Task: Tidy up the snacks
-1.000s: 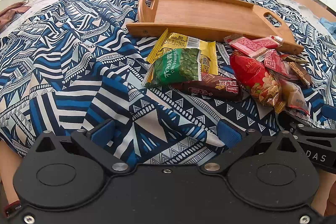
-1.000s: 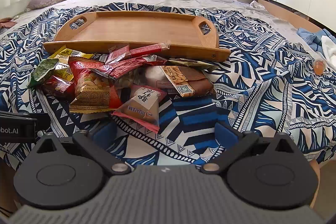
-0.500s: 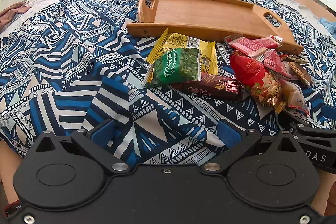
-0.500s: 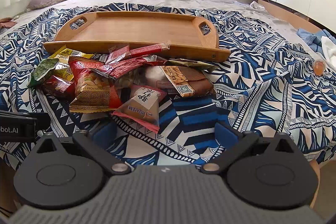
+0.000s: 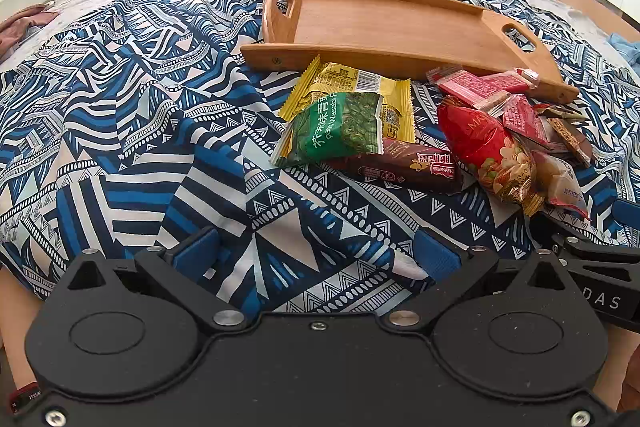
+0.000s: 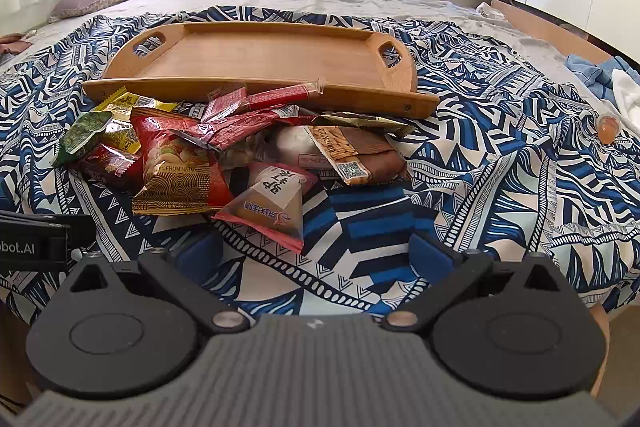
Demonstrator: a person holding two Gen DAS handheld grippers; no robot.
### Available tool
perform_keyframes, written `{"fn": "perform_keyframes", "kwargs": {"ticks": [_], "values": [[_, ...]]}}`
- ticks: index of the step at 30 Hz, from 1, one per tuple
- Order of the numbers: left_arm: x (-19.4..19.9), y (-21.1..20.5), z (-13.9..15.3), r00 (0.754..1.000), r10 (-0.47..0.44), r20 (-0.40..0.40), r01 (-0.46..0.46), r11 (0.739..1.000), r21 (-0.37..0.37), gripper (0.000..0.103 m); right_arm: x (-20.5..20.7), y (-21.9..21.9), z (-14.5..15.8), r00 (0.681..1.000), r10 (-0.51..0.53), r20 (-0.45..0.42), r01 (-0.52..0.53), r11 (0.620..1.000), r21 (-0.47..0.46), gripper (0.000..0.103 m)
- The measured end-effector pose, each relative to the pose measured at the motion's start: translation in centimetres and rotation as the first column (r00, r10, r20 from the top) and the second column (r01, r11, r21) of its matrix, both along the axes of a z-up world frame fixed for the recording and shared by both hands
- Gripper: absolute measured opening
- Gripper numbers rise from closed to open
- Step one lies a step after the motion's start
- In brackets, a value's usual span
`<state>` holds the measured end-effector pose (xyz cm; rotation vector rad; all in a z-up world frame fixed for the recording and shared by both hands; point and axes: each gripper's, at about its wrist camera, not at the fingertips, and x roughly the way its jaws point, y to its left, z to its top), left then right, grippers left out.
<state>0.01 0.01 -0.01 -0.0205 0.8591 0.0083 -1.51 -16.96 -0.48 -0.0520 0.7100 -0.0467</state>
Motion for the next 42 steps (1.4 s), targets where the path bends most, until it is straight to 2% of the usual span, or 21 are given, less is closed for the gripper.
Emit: {"fn": "perform_keyframes", "kwargs": {"ticks": [36, 42], "values": [[0.01, 0.01, 0.0, 1.0, 0.0, 0.001, 0.0, 1.0, 0.002, 0.103, -0.11, 0.07, -0.05, 1.0, 0.0, 0.004, 0.0, 1.0, 0.001, 0.103], [0.46, 0.51, 0.2, 1.0, -0.01, -0.025, 0.01, 1.0, -0.01, 0.103, -0.01, -0.32, 0.17, 1.0, 0.011, -0.002, -0.011, 1.0, 0.015, 0.103]]}}
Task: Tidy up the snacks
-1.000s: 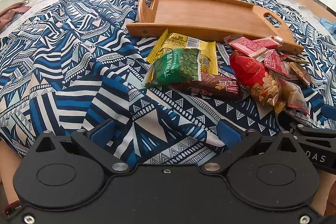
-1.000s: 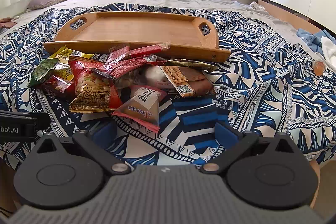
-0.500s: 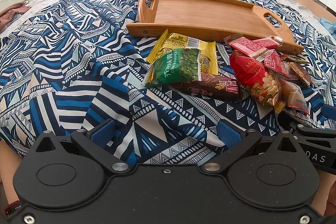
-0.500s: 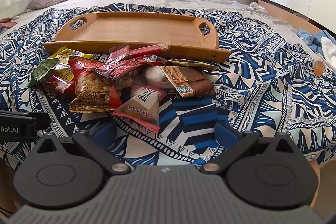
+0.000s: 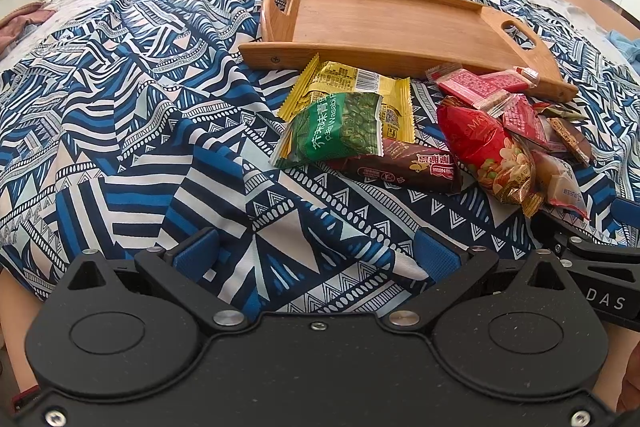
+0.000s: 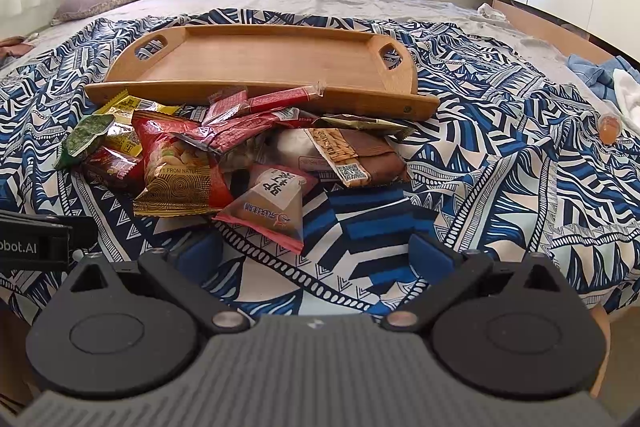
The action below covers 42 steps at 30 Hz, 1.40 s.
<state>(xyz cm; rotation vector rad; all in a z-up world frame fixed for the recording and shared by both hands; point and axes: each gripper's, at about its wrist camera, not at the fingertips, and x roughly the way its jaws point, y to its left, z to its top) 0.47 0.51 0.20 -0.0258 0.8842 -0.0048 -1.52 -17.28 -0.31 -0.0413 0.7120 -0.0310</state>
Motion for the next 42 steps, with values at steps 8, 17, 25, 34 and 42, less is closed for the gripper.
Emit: {"fn": "perform_keyframes", "kwargs": {"ticks": [8, 17, 25, 34, 42], "values": [[0.1, 0.3, -0.4, 0.998, -0.023, 0.053, 0.023, 1.0, -0.003, 0.103, 0.1, -0.8, 0.6, 1.0, -0.006, 0.008, 0.006, 0.999, 0.044, 0.103], [-0.1, 1.2, 0.8, 0.999, -0.01, 0.048, 0.014, 0.997, -0.074, 0.103, -0.6, -2.7, 1.6, 0.995, -0.037, 0.089, 0.025, 0.992, 0.122, 0.103], [-0.7, 2.6, 2.6, 0.992, 0.048, 0.12, -0.028, 0.986, -0.164, 0.069, -0.7, -3.8, 3.2, 0.984, -0.05, 0.172, 0.031, 0.993, 0.111, 0.099], [1.2, 2.6, 4.0, 0.979, 0.015, 0.202, 0.022, 0.983, -0.183, 0.076, 2.1, -4.5, 2.9, 0.987, -0.021, 0.161, 0.011, 0.998, 0.061, 0.096], [3.5, 2.9, 2.7, 0.984, -0.011, 0.176, 0.047, 0.978, -0.202, 0.081, 4.5, -5.0, 1.4, 0.992, 0.026, 0.125, -0.03, 0.999, 0.031, 0.095]]}}
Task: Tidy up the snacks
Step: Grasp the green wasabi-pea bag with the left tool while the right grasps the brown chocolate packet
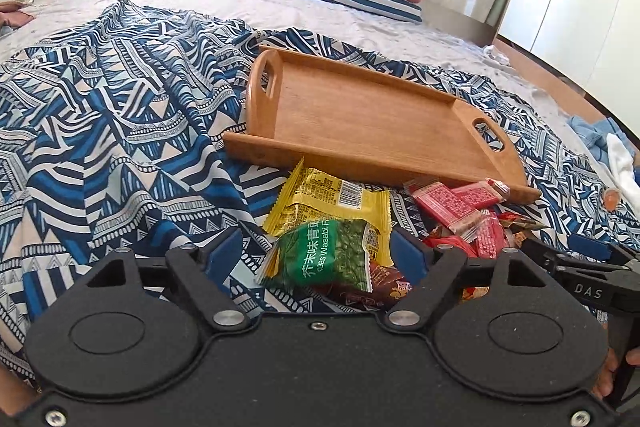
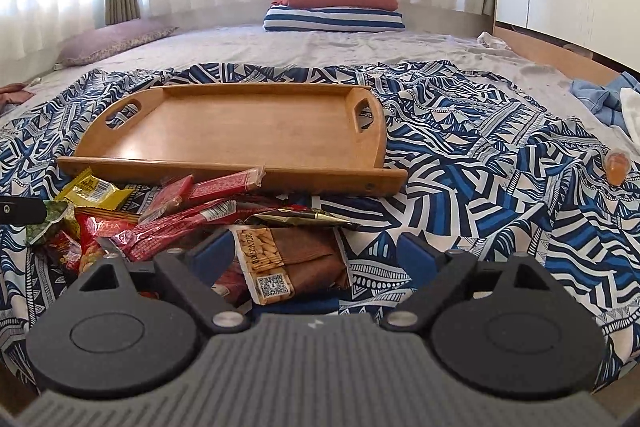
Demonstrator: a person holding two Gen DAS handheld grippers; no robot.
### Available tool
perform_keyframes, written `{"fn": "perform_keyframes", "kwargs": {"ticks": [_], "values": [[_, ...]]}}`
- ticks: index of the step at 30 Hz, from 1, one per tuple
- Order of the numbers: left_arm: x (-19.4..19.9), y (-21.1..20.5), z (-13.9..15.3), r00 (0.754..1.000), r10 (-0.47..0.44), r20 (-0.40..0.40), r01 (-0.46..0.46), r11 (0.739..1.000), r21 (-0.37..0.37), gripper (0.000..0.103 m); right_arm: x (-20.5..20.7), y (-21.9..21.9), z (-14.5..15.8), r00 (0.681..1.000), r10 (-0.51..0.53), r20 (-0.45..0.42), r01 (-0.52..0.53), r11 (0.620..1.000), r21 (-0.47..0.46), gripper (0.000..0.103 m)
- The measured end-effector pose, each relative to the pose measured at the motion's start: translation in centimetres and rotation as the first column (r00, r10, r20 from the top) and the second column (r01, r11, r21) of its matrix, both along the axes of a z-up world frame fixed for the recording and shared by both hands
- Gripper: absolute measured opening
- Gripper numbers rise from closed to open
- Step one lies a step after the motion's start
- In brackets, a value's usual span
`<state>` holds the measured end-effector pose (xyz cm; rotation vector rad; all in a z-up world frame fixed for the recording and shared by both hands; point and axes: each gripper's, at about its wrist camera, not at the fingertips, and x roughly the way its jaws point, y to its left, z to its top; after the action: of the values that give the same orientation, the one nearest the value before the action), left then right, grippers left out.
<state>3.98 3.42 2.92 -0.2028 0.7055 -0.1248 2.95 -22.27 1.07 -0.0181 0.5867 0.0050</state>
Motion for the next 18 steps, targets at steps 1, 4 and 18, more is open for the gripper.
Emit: {"fn": "perform_keyframes", "kwargs": {"ticks": [1, 4, 18], "values": [[0.2, 0.1, -0.2, 1.0, -0.008, -0.006, 0.008, 1.0, -0.016, 0.081, 0.3, 0.0, -0.2, 1.0, 0.01, -0.007, -0.01, 1.0, -0.003, 0.095], [0.8, 0.4, -1.1, 0.999, -0.016, -0.039, 0.013, 0.996, -0.091, 0.082, 1.0, 0.0, -0.7, 0.999, 0.025, -0.023, -0.025, 1.0, 0.002, 0.095], [1.3, 1.8, -2.2, 0.997, 0.036, -0.075, -0.048, 0.985, -0.168, 0.05, 2.1, -1.1, -1.4, 0.996, 0.076, -0.051, -0.064, 0.977, 0.205, 0.071]]}}
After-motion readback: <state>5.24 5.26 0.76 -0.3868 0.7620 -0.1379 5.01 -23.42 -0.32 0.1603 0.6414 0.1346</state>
